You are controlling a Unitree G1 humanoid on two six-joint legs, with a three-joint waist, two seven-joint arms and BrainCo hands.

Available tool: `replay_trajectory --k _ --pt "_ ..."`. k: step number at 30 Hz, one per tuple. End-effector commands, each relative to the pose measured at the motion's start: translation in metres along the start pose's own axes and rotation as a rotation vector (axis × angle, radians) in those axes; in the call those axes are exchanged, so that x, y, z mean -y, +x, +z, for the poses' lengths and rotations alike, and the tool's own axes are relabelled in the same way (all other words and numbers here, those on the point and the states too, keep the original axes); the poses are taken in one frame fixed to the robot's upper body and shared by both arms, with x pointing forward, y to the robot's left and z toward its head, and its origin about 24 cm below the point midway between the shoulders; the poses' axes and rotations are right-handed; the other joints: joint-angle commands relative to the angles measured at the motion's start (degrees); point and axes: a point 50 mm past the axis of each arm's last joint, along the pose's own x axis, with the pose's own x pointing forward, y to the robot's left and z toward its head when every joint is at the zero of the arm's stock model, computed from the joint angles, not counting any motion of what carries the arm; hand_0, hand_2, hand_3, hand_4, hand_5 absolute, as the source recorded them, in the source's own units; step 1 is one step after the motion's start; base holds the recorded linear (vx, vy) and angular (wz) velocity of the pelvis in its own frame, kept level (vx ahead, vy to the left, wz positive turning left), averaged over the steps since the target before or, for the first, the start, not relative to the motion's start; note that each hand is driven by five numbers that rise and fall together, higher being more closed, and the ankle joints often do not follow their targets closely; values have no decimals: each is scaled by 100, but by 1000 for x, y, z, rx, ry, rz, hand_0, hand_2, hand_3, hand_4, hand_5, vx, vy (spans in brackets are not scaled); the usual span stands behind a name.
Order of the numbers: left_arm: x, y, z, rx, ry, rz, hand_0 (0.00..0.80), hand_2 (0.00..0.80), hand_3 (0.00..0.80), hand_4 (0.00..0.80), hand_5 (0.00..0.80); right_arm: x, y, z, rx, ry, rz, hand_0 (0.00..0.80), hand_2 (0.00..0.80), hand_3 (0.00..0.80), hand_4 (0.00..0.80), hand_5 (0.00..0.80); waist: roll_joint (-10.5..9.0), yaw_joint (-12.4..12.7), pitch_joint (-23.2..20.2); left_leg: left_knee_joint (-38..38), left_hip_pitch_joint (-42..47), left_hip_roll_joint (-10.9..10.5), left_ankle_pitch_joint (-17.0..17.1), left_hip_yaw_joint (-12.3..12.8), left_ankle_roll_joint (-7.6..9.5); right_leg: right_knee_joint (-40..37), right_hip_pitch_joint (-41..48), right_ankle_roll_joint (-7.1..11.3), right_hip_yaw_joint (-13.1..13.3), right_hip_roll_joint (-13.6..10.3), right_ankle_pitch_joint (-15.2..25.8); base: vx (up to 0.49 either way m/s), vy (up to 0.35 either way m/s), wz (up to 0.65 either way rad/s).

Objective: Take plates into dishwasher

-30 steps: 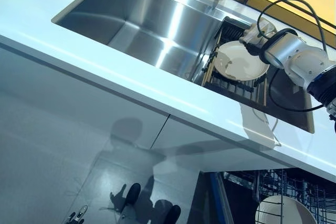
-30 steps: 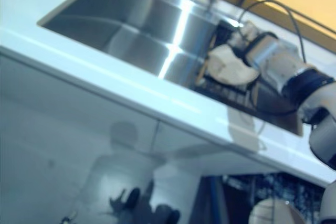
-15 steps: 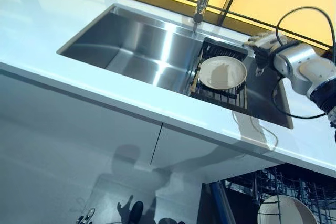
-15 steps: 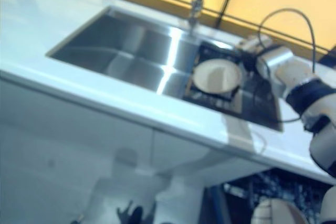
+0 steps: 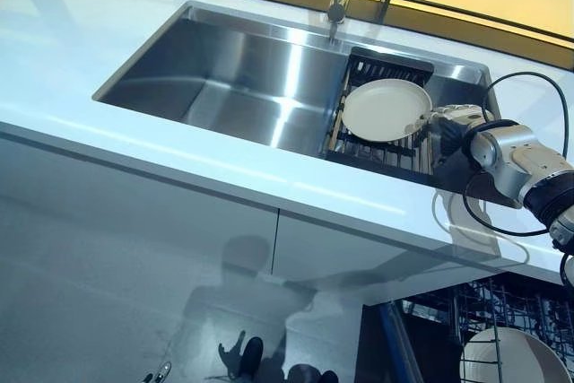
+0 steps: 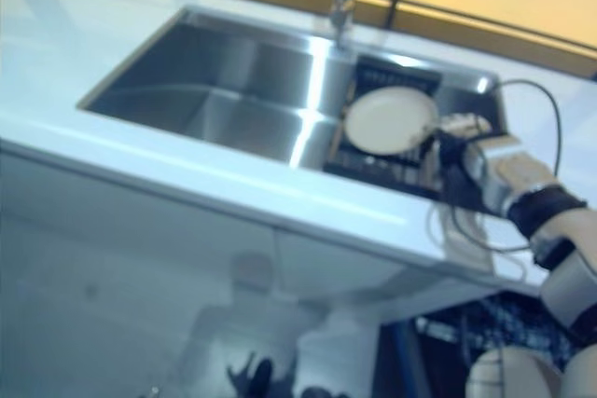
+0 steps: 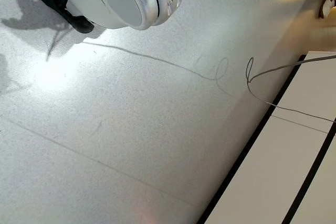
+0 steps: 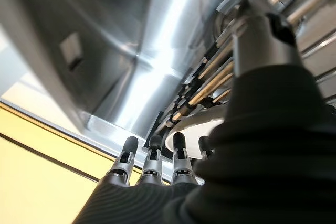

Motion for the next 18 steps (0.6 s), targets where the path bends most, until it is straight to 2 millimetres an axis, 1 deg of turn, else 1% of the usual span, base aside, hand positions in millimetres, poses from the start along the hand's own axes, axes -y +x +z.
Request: replay_trajectory --k 1,4,5,6,8,11,14,17,18 --pt "5 1 4 30 1 -21 0 0 0 0 0 40 -3 -1 -6 -33 -197 0 0 0 0 0 -192 -69 317 -104 82 -106 -229 229 84 -15 0 709 68 -570 250 0 0 0" --pt "6 2 3 30 0 -21 0 0 0 0 0 43 -3 -1 -9 -33 -221 0 0 0 0 0 -173 -79 332 -104 74 -108 -226 233 84 -15 -14 709 74 -570 254 0 0 0" --pt "7 1 2 29 1 -24 0 0 0 0 0 46 -4 0 -13 -36 -247 0 0 0 0 0 -148 -81 342 -104 59 -112 -215 233 82 -15 -28 708 84 -573 256 -32 -4 -1" --pt "8 1 1 28 1 -29 0 0 0 0 0 55 -6 -1 -29 -45 -301 0 0 0 0 0 -109 -88 365 -104 34 -125 -197 234 76 -15 -53 706 86 -573 261 -31 -3 -1" --pt "10 1 1 26 2 -34 0 0 0 0 0 63 -7 0 -33 -54 -334 0 0 0 0 0 -78 -90 372 -104 26 -132 -188 229 74 -15 -57 706 80 -579 264 0 0 0" --pt "9 1 0 20 6 -36 0 0 0 0 0 69 -10 -1 -36 -67 -356 0 0 0 0 0 -54 -99 350 -104 36 -142 -197 221 82 -15 -47 702 76 -584 253 0 0 0" --pt "9 1 0 18 8 -35 0 0 0 0 0 71 -11 0 -33 -75 -363 0 0 0 0 0 -52 -106 342 -104 43 -141 -203 220 82 -15 -45 705 78 -585 254 0 0 0" --pt "9 0 0 10 14 -41 0 0 0 0 0 80 -13 4 -29 -110 -394 0 0 0 0 0 -39 -114 328 -104 59 -133 -207 258 83 -15 -45 702 87 -584 256 0 0 0" --pt "11 0 -1 8 17 -45 0 0 0 0 0 83 -13 4 -33 -98 -403 0 0 0 0 0 -29 -113 332 -104 49 -133 -205 256 85 -15 -51 701 89 -582 255 0 0 0"
